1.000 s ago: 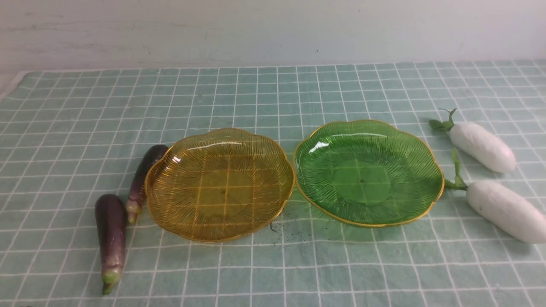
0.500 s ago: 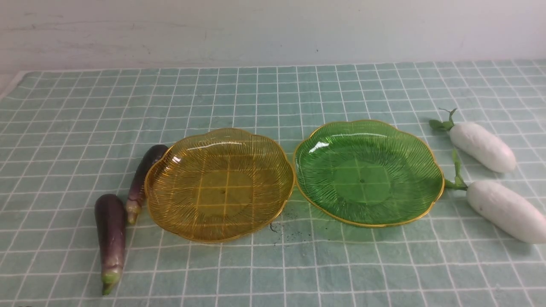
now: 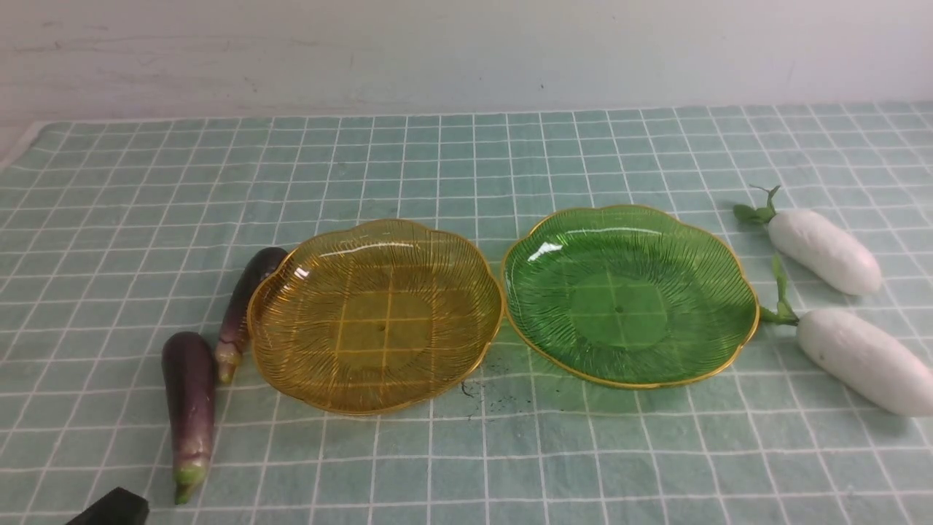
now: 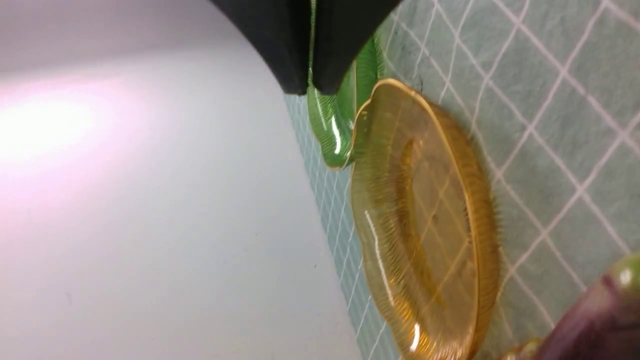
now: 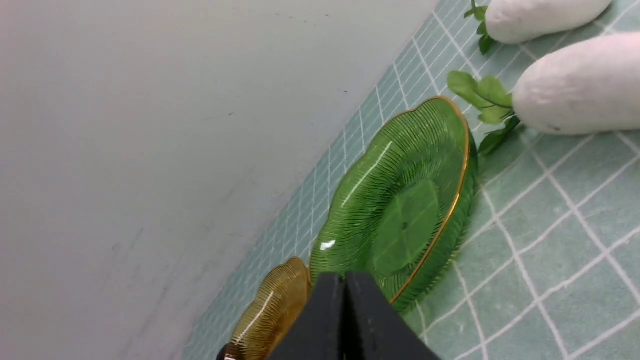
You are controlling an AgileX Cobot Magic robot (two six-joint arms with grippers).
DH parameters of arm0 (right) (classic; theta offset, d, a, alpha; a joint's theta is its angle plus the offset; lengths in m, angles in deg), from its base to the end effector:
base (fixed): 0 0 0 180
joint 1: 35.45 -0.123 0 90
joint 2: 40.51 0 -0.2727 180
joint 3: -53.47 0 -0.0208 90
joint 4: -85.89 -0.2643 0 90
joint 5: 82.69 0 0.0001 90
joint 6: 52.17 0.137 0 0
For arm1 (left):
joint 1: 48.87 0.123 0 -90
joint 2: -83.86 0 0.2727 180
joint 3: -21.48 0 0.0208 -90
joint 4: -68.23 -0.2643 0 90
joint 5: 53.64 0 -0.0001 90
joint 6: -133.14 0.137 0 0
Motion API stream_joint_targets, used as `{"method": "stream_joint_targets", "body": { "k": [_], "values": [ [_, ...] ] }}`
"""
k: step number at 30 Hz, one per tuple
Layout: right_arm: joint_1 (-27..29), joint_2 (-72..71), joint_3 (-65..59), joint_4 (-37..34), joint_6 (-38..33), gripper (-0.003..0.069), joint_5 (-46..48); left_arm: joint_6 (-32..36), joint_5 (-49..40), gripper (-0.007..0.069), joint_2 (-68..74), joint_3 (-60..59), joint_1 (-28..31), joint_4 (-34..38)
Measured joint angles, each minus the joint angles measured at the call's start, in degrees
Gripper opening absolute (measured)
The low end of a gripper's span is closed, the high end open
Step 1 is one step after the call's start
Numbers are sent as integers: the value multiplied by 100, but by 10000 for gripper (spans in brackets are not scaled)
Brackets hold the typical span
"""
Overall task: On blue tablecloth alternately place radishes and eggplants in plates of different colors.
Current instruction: 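Place the white radish on the plate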
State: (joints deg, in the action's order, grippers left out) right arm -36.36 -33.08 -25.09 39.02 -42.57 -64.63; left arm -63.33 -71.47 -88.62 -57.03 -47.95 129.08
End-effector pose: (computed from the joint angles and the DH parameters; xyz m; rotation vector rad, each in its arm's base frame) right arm 0.1232 0.0330 0.1776 0.6592 1.6800 0.9068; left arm 0.1239 -0.0347 0.1863 -0.9392 1.5392 -1.1944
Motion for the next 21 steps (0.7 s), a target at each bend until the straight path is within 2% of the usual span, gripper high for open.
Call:
{"method": "stream_joint_targets", "body": {
  "k": [5, 6, 9, 12, 13, 17, 21],
  "values": [
    [0, 0, 542, -16, -1278, -15, 707, 785, -250, -8, 0, 242, 0, 231],
    [0, 5, 1007, 99, -1781, -15, 857, 1225, -400, -8, 5, 558, 0, 241],
    [0, 390, 1917, 658, -2311, -15, 987, 1985, -659, -8, 409, 1173, 0, 245],
    [0, 1263, 2697, 1529, -2327, -13, 1529, 2445, -1043, -8, 1047, 1553, 0, 108],
    [0, 1331, 2744, 1589, -2312, -13, 1586, 2514, -1088, -8, 1110, 1606, 0, 73],
    [0, 2969, 3617, 2660, -1935, -14, 3026, 3101, -2589, -8, 2760, 2057, 0, -491],
    [0, 4194, 4109, 3223, -1888, -10, 3593, 3556, -3515, -8, 4037, 2187, 0, -914]
  ]
}}
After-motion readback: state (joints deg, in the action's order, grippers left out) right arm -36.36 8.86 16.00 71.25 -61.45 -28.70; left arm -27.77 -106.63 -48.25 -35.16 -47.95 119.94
